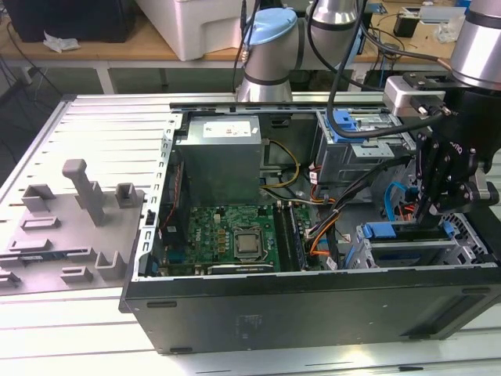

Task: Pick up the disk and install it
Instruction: 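Insert the first disk wire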

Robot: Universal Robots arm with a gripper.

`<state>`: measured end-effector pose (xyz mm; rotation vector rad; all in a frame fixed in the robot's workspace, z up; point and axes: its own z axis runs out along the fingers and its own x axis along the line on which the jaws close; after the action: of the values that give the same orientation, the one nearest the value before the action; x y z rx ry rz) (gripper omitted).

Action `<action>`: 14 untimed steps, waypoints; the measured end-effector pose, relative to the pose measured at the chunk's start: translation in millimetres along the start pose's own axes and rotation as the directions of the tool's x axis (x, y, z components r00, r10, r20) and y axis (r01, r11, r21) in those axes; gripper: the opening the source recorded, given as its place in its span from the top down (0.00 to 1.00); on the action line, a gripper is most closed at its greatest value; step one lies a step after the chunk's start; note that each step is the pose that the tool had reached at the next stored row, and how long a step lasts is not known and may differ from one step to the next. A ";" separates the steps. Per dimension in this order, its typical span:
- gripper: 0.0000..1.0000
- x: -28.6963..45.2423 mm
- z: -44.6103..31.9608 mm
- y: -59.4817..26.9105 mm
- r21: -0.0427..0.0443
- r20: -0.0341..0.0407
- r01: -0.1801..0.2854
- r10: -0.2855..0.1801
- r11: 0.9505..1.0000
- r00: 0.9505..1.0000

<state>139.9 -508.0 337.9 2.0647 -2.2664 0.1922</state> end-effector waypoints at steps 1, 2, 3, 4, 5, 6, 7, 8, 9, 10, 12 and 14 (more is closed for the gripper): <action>0.83 0.0 0.0 0.0 0.000 0.000 0.000 0.000 1.000 1.000; 0.83 0.0 -0.3 0.0 0.000 0.000 0.000 0.000 1.000 1.000; 0.83 0.1 -0.6 0.0 0.000 0.001 0.000 0.000 1.000 1.000; 0.83 0.1 -1.2 0.0 0.000 0.001 0.000 0.000 1.000 1.000; 0.83 0.4 -3.3 -0.2 0.000 0.000 0.000 0.000 1.000 1.000; 0.83 0.6 -4.8 -0.2 0.000 0.000 0.000 0.000 1.000 1.000; 0.83 0.7 -4.9 -0.2 0.000 0.001 0.000 0.000 1.000 1.000; 0.83 0.6 -4.9 -0.2 0.000 0.001 0.000 0.000 1.000 1.000; 0.83 0.7 -5.2 -0.2 0.000 0.000 0.000 0.000 1.000 1.000; 0.83 0.7 -5.2 -0.2 0.000 0.000 0.000 0.000 1.000 1.000; 0.83 0.7 -5.2 -0.2 0.000 0.000 0.000 0.000 1.000 1.000; 0.83 0.8 -5.4 -0.3 -0.001 0.006 0.000 0.000 1.000 1.000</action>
<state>139.9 -508.1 343.3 2.0678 -2.2700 0.1851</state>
